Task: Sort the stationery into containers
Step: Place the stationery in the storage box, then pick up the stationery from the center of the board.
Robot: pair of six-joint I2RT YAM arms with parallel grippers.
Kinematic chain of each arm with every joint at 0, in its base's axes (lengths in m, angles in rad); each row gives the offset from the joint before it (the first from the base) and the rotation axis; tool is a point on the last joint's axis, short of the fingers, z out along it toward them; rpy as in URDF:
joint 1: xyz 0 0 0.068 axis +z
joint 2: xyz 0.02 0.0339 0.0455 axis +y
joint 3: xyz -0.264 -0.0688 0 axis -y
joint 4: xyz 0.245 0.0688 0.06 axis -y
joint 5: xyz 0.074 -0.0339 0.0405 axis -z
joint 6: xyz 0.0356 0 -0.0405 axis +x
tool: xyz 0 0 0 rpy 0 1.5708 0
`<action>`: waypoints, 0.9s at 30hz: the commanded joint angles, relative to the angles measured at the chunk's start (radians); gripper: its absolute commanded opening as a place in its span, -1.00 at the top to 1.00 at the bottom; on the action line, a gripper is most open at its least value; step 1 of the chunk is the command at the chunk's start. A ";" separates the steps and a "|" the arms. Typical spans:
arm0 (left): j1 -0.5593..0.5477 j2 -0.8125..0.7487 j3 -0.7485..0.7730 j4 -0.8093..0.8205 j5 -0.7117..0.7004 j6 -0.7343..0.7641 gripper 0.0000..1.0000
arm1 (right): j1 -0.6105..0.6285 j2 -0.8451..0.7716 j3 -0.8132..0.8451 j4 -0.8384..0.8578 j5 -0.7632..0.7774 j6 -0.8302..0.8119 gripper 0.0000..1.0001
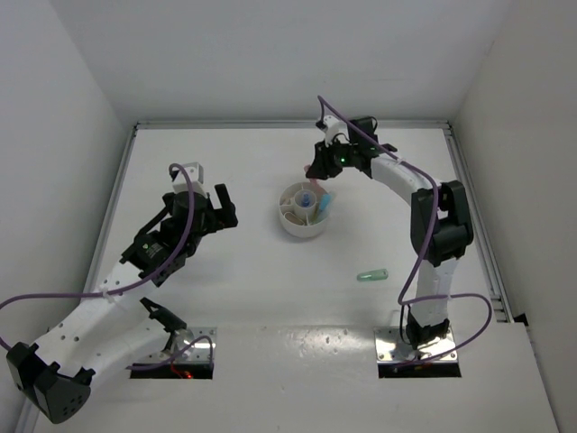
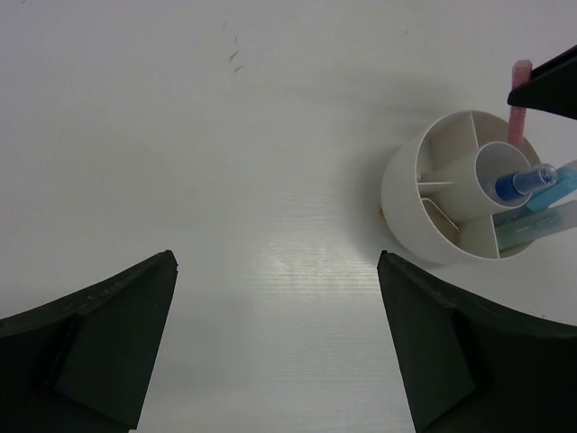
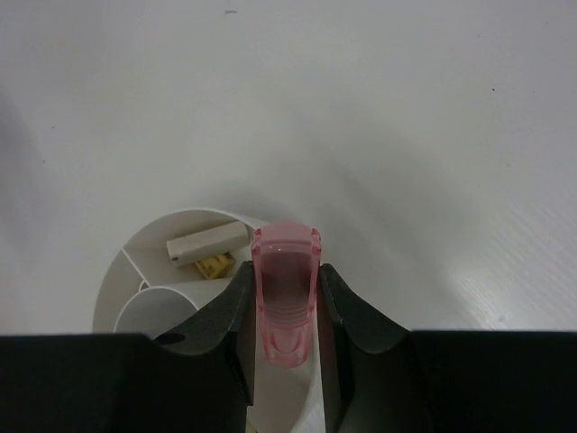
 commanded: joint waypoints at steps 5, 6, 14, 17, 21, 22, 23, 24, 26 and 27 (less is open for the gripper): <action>0.009 -0.016 0.000 0.028 0.007 0.014 -0.99 | -0.002 -0.014 0.012 -0.060 -0.031 -0.074 0.32; 0.009 -0.016 0.000 0.028 0.007 0.014 -0.99 | -0.002 -0.014 0.021 -0.070 -0.031 -0.087 0.22; 0.009 -0.016 0.000 0.028 0.007 0.014 -0.99 | -0.011 -0.057 0.021 -0.085 -0.040 -0.113 -0.10; 0.009 -0.016 0.000 0.028 0.007 0.014 -0.99 | -0.011 -0.127 0.012 -0.085 0.001 -0.123 -0.04; 0.009 -0.016 0.000 0.037 0.007 0.014 -0.74 | -0.011 -0.265 -0.049 -0.038 0.154 -0.177 0.55; 0.009 -0.016 0.000 0.046 0.007 0.025 -0.57 | -0.011 -0.341 -0.084 -0.038 0.250 -0.191 1.00; 0.009 -0.005 0.000 0.046 0.007 0.025 -0.26 | -0.011 -0.379 -0.105 -0.038 0.306 -0.218 1.00; 0.009 0.007 0.010 0.056 0.007 0.025 0.53 | -0.011 -0.412 -0.126 -0.059 0.350 -0.244 1.00; 0.009 0.027 0.032 0.056 0.016 0.025 1.00 | -0.011 -0.498 -0.180 -0.129 0.414 -0.338 1.00; 0.018 0.052 0.041 0.056 0.016 0.025 1.00 | -0.020 -0.517 -0.191 -0.193 0.397 -0.472 1.00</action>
